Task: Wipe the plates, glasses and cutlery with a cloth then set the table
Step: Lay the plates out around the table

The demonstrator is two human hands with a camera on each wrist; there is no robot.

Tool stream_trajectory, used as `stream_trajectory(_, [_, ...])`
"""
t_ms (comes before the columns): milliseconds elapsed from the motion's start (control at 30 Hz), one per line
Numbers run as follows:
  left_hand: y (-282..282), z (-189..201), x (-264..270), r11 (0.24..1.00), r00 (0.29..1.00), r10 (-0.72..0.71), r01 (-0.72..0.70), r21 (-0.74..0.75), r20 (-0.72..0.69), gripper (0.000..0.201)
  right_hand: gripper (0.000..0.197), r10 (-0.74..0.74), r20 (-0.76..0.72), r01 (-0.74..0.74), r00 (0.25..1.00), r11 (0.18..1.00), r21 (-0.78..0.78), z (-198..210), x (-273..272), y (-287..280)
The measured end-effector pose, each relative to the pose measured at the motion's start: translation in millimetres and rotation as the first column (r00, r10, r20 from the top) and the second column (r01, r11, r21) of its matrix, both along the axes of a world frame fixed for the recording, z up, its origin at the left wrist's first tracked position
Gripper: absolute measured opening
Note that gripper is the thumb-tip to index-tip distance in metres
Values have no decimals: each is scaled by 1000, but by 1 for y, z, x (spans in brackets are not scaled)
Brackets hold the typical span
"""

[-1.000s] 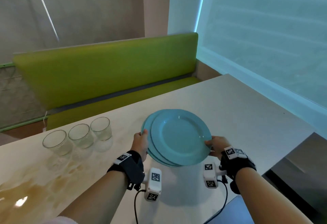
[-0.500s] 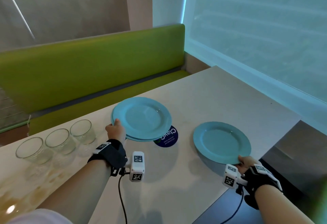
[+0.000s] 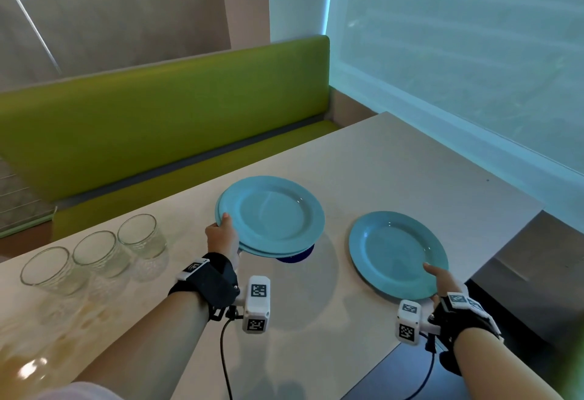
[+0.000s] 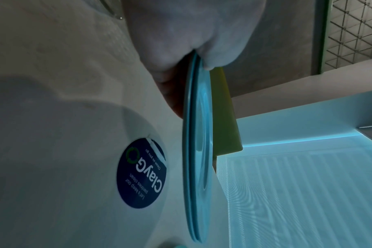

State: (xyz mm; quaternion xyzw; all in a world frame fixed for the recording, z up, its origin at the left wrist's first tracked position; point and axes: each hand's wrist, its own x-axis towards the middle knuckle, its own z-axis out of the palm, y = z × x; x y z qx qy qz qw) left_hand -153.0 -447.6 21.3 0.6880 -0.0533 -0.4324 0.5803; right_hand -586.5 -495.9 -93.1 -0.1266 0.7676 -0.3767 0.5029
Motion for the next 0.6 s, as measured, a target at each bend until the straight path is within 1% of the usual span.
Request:
stream_trajectory(33, [0, -1, -2, 1000, 1000, -14, 14, -3, -13, 46, 80, 8, -36, -8, 999, 1000, 4, 29, 16, 9])
stream_trajectory(100, [2, -1, -7, 999, 999, -42, 42, -14, -31, 46, 61, 81, -172, -78, 982, 997, 25, 65, 36, 18])
stream_trajectory(133, [4, 0, -10, 998, 998, -56, 55, -19, -36, 46, 55, 131, -250, -123, 959, 991, 48, 77, 44, 21])
stream_trajectory(167, [6, 0, -14, 997, 997, -71, 70, -26, -43, 46, 59, 185, -350, -169, 918, 983, 77, 82, 48, 20])
stream_trajectory(200, [8, 1, -17, 996, 995, -89, 87, -33, -47, 45, 65, 258, -450, -238, 855, 966, 102, 86, 53, 19])
stream_trajectory(233, [10, 3, -21, 993, 993, -109, 107, -41, -48, 43, 67, 325, -500, -315, 802, 943, 107, 91, 62, 17])
stream_trajectory(267, [13, 3, -24, 990, 990, -132, 129, -50, -48, 40, 64, 370, -501, -385, 782, 920, 77, 93, 73, 14])
stream_trajectory(300, [15, 4, -28, 986, 986, -159, 156, -58, -49, 36, 60, 399, -461, -437, 793, 899, 26, 92, 84, 10])
stream_trajectory(367, [21, 6, -34, 973, 973, -224, 220, -73, -54, 30, 50, 442, -322, -488, 837, 870, -76, 96, 115, 11])
stream_trajectory(400, [23, 6, -37, 965, 965, -257, 253, -73, -57, 29, 41, 470, -246, -505, 848, 857, -105, 102, 129, 13])
stream_trajectory(433, [25, 7, -39, 956, 955, -290, 286, -72, -58, 29, 34, 488, -151, -507, 860, 851, -135, 109, 143, 18])
stream_trajectory(467, [28, 8, -41, 946, 945, -322, 319, -64, -55, 29, 35, 482, -74, -487, 873, 858, -162, 114, 152, 24])
stream_trajectory(533, [35, 9, -41, 927, 927, -373, 371, -47, -31, 30, 39, 455, -30, -454, 890, 877, -158, 123, 165, 36])
stream_trajectory(567, [40, 9, -39, 924, 924, -382, 381, -41, -13, 33, 35, 451, -23, -449, 892, 879, -160, 125, 169, 43])
stream_trajectory(600, [43, 8, -37, 923, 924, -383, 382, -32, 3, 36, 26, 461, -3, -454, 888, 875, -169, 126, 171, 48])
